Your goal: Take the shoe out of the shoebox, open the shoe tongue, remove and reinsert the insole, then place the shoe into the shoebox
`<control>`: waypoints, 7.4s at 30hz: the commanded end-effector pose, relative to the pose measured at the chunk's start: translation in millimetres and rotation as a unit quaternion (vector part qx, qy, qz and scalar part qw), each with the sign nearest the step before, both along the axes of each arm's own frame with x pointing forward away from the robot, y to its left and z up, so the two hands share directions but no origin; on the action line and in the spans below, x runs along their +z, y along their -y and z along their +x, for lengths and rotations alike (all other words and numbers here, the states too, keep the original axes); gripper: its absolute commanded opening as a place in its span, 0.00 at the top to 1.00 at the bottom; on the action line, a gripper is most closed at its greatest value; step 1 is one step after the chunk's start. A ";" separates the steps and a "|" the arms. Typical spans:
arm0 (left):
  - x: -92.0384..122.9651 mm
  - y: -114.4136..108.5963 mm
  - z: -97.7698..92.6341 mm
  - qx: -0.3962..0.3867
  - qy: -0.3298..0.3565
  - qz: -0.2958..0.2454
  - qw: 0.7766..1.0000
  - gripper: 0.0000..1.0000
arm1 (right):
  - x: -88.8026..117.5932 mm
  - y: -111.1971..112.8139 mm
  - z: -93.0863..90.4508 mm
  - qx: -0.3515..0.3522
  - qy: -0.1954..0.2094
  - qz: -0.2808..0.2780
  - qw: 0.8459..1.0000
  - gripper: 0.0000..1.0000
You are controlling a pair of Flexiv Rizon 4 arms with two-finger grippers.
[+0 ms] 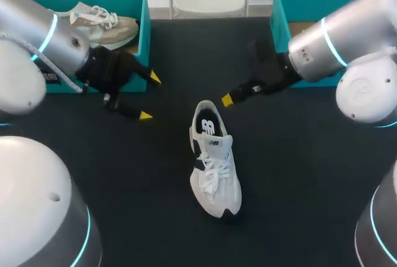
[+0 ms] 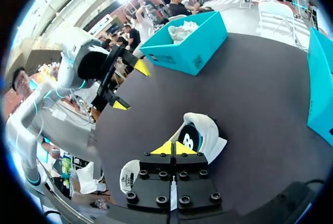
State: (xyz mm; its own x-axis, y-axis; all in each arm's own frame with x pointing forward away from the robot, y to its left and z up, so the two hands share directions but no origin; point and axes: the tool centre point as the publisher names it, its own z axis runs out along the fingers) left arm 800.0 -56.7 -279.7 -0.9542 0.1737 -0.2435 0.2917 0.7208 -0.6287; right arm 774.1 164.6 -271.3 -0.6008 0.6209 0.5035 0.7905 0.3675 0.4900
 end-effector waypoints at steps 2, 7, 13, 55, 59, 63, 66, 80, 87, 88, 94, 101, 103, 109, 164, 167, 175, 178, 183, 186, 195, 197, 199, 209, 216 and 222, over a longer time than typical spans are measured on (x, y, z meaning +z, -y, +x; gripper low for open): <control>13.9 -24.8 11.0 0.009 -0.010 0.002 1.000 0.00 | 1.0 -13.6 3.8 -0.115 0.005 -0.192 0.975 1.00; 17.6 -35.4 15.5 0.007 -0.014 -0.002 1.000 0.00 | 1.0 -13.6 3.8 -0.115 0.005 -0.192 0.975 1.00; 17.6 -35.4 15.5 0.007 -0.014 -0.002 1.000 0.00 | 1.0 -13.6 3.8 -0.115 0.005 -0.192 0.975 1.00; 17.6 -35.4 15.5 0.007 -0.014 -0.002 1.000 0.00 | -83.5 -33.5 -22.4 -0.246 -0.050 -0.315 0.915 1.00; 17.6 -35.4 15.5 0.007 -0.014 -0.002 1.000 0.00 | -98.0 -32.2 -20.4 -0.244 -0.058 -0.320 0.914 1.00; 17.6 -35.4 15.5 0.007 -0.014 -0.002 1.000 0.00 | -113.2 -31.6 -17.1 -0.243 -0.061 -0.321 0.914 1.00; 17.6 -35.4 15.5 0.007 -0.014 -0.002 1.000 0.00 | -123.1 -32.3 -15.7 -0.235 -0.069 -0.322 0.915 1.00; 17.6 -35.4 15.5 0.007 -0.014 -0.002 1.000 0.00 | -105.8 -24.1 -2.3 -0.232 -0.037 -0.324 0.916 1.00; 17.6 -35.4 15.5 0.007 -0.014 -0.002 1.000 0.00 | -118.1 -31.6 23.6 -0.218 -0.022 -0.315 0.923 1.00; 17.6 -35.4 15.5 0.007 -0.014 -0.002 1.000 0.00 | -121.7 -32.3 25.9 -0.215 -0.022 -0.317 0.924 1.00; 17.6 -35.4 15.5 0.007 -0.014 -0.002 1.000 0.00 | -140.8 -35.7 26.4 -0.202 -0.037 -0.318 0.926 1.00; 17.6 -35.4 15.5 0.007 -0.014 -0.002 1.000 0.00 | -137.2 -36.2 14.5 -0.196 -0.070 -0.333 0.920 1.00; 17.6 -35.4 15.5 0.007 -0.014 -0.002 1.000 0.00 | -126.5 -32.5 8.9 -0.206 -0.091 -0.334 0.915 1.00; 17.6 -35.4 15.5 0.007 -0.014 -0.002 1.000 0.00 | -93.5 -30.1 -10.1 -0.216 -0.160 -0.349 0.898 1.00; 17.6 -35.4 15.5 0.007 -0.014 -0.002 1.000 0.00 | -37.3 -35.6 -101.8 -0.266 -0.237 -0.354 0.865 0.00; 17.6 -35.4 15.5 0.007 -0.014 -0.002 1.000 0.00 | -36.4 -37.2 -107.8 -0.265 -0.239 -0.353 0.865 0.00; 17.6 -35.4 15.5 0.007 -0.014 -0.002 1.000 0.00 | -31.2 -36.9 -109.9 -0.271 -0.236 -0.356 0.863 0.65; 17.6 -35.4 15.5 0.007 -0.014 -0.002 1.000 0.00 | -29.5 -35.2 -106.1 -0.270 -0.231 -0.358 0.863 0.65; 17.6 -35.4 15.5 0.007 -0.014 -0.002 1.000 0.00 | -29.0 -29.8 -98.8 -0.264 -0.224 -0.362 0.865 0.63; 17.6 -35.4 15.5 0.007 -0.014 -0.002 1.000 0.00 | -32.3 -26.9 -91.0 -0.258 -0.217 -0.362 0.869 0.63; 17.6 -35.4 15.5 0.007 -0.014 -0.002 1.000 0.00 | -53.7 -26.5 -65.4 -0.221 -0.206 -0.347 0.888 0.62; 17.6 -35.4 15.5 0.007 -0.014 -0.002 1.000 0.00 | -53.4 -28.5 -62.3 -0.208 -0.204 -0.350 0.890 0.62; 17.6 -35.4 15.5 0.007 -0.014 -0.002 1.000 0.00 | -46.7 -26.0 -62.6 -0.213 -0.198 -0.357 0.888 0.62; 17.6 -35.4 15.5 0.007 -0.014 -0.002 1.000 0.00 | -57.1 -22.5 -55.2 -0.206 -0.193 -0.350 0.893 0.63; 17.6 -35.4 15.5 0.007 -0.014 -0.002 1.000 0.00 | -47.6 -19.6 -44.3 -0.184 -0.170 -0.349 0.903 0.63; 17.6 -35.4 15.5 0.007 -0.014 -0.002 1.000 0.00 | -8.7 -13.5 -14.4 -0.019 0.012 -0.388 0.921 0.54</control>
